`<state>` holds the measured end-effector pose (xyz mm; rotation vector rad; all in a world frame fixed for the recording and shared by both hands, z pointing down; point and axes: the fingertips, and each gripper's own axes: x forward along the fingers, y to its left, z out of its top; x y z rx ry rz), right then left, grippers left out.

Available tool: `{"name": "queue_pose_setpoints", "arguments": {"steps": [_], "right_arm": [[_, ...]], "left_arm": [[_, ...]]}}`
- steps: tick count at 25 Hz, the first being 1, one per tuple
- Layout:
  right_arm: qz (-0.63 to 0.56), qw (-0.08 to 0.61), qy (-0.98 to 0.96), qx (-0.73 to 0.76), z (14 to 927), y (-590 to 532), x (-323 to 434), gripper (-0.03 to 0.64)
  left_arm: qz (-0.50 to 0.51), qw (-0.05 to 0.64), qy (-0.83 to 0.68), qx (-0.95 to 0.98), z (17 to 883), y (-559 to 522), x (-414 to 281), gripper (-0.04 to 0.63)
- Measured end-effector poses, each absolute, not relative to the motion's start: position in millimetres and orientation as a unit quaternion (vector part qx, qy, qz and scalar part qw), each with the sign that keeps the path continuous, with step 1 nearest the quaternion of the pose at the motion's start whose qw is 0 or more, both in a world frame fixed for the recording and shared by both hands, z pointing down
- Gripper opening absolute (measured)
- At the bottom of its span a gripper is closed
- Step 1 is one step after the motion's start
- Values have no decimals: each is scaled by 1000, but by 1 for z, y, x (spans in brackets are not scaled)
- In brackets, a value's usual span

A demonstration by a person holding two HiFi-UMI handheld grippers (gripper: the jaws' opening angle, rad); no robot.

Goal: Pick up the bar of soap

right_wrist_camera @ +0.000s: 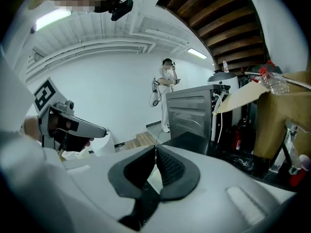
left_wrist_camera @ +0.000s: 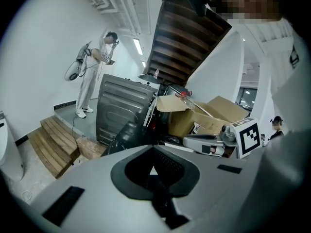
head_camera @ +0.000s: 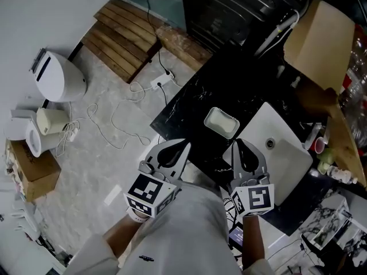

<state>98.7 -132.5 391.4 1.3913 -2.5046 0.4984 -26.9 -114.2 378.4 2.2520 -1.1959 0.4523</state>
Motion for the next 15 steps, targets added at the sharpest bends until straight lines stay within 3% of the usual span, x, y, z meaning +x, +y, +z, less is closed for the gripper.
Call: {"name": "queue_pose_setpoints", "arguments": {"steps": [15], "right_arm": [[134,209,-885,395,441,-158,77,135]], "left_arm": [[182,285,-441,831,421,-138,-19,6]]}}
